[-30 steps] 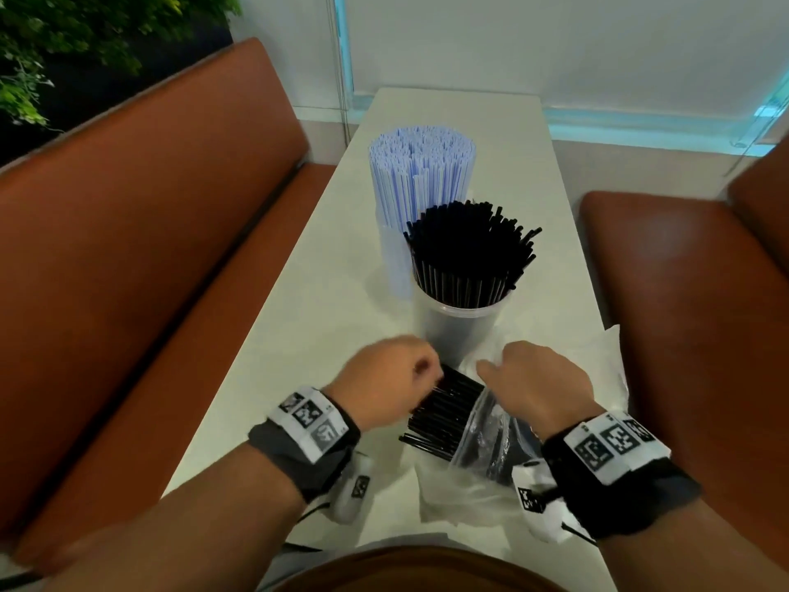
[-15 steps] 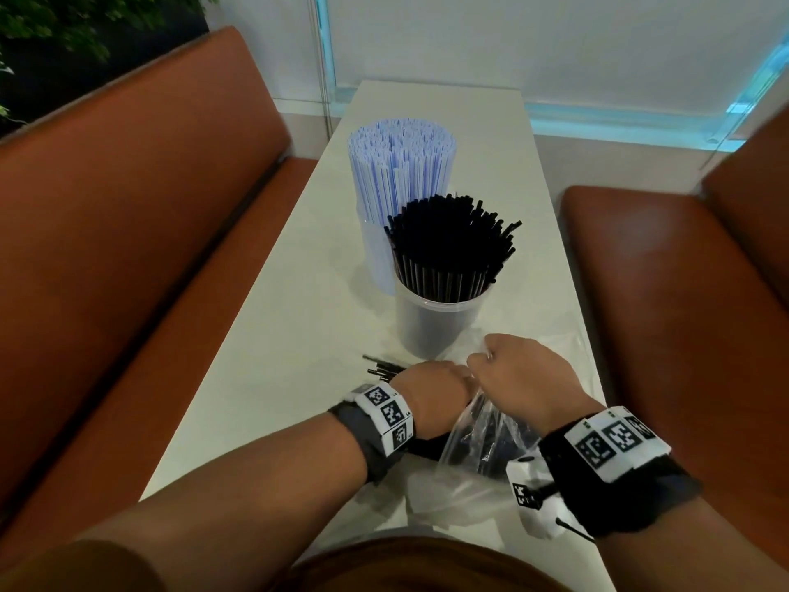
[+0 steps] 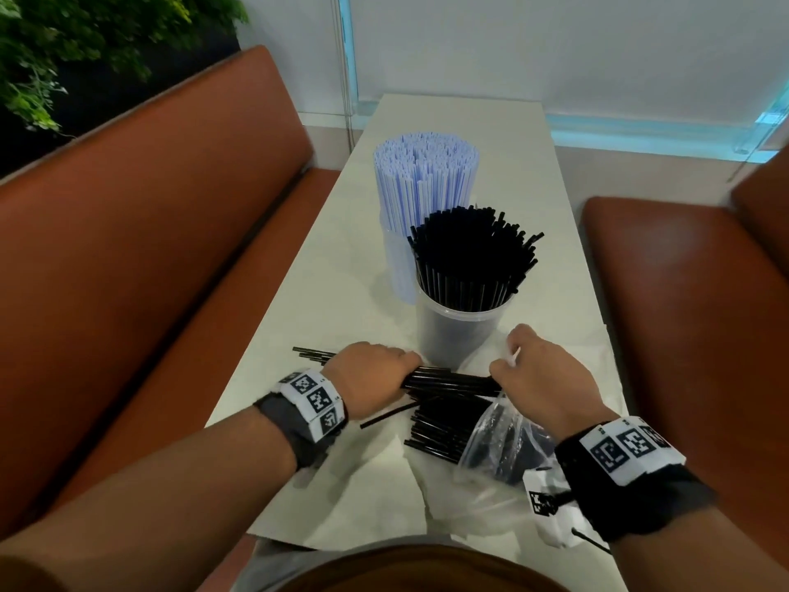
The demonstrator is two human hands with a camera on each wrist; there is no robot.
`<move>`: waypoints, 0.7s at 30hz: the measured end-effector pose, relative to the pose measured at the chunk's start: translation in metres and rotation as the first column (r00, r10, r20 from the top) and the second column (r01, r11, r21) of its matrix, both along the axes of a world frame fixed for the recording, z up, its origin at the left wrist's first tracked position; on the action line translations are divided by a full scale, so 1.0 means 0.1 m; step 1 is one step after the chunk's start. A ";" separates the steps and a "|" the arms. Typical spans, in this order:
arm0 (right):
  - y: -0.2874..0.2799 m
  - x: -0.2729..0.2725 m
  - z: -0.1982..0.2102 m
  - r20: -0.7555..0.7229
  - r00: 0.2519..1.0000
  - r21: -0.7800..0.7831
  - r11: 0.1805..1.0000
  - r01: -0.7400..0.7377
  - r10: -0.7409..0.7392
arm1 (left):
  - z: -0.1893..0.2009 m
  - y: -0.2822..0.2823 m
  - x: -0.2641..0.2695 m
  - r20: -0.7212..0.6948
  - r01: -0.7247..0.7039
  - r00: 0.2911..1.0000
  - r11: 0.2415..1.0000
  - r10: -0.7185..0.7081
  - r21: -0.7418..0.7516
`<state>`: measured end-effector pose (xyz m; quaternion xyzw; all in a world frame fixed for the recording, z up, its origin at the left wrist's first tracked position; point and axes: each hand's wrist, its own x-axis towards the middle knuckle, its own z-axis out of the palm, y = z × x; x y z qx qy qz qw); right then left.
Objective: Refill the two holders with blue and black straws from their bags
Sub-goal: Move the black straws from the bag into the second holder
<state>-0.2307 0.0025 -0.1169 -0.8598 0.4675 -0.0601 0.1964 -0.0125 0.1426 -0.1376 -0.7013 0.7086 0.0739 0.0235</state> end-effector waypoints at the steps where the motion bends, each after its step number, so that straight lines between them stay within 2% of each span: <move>1: 0.00 -0.01 0.00 0.011 1.000 0.000 1.000 0.008 -0.008 | 0.00 0.06 0.10 0.011 -0.023 1.000 1.000 0.023 0.004; 4: 0.02 -0.01 0.00 0.059 0.997 -0.034 0.998 0.050 -0.048 | 0.01 0.23 0.35 -0.008 -0.111 0.994 0.994 0.111 0.003; 6: 0.08 0.00 0.04 0.249 0.966 -0.111 0.989 0.099 -0.069 | 0.04 0.30 0.43 -0.037 -0.165 0.986 0.986 0.164 -0.003; 7: 0.11 0.00 0.08 0.406 0.913 -0.153 0.982 0.108 -0.037 | 0.06 0.33 0.44 -0.050 -0.182 0.982 0.983 0.181 -0.017; 9: 0.21 0.02 0.18 0.706 0.704 -0.186 0.980 0.074 0.081 | 0.10 0.35 0.39 -0.081 -0.185 0.981 0.980 0.179 -0.073; 10: 0.26 0.04 0.23 0.798 0.592 -0.157 0.987 0.027 0.111 | 0.13 0.34 0.33 -0.105 -0.178 0.980 0.979 0.167 -0.104; 11: 0.31 0.07 0.27 0.843 0.525 -0.114 0.993 -0.040 0.118 | 0.16 0.31 0.23 -0.131 -0.168 0.980 0.977 0.150 -0.132; 12: 0.36 0.11 0.30 0.848 0.517 -0.062 0.991 -0.115 0.113 | 0.20 0.27 0.12 -0.157 -0.153 0.979 0.975 0.128 -0.161; 13: 0.41 0.15 0.33 0.826 0.553 -0.003 0.982 -0.187 0.108 | 0.25 0.22 0.00 -0.177 -0.134 0.979 0.973 0.100 -0.190; 14: 0.45 0.18 0.35 0.801 0.592 0.052 0.973 -0.224 0.093 | 0.29 0.16 -0.12 -0.187 -0.114 0.980 0.968 0.073 -0.222; 15: 0.48 0.19 0.36 0.801 0.596 0.093 0.972 -0.218 0.057 | 0.33 0.11 -0.21 -0.190 -0.099 0.980 0.963 0.051 -0.252; 18: 0.45 0.14 0.42 0.877 0.477 0.135 0.985 -0.110 -0.067 | 0.42 0.01 -0.35 -0.205 -0.106 0.978 0.937 0.038 -0.332; 19: 0.44 0.14 0.43 0.865 0.495 0.163 0.979 -0.125 -0.081 | 0.44 -0.02 -0.39 -0.210 -0.113 0.977 0.928 0.039 -0.355; 21: 0.46 0.18 0.43 0.793 0.603 0.235 0.956 -0.176 -0.085 | 0.47 -0.08 -0.52 -0.217 -0.108 0.976 0.921 0.027 -0.373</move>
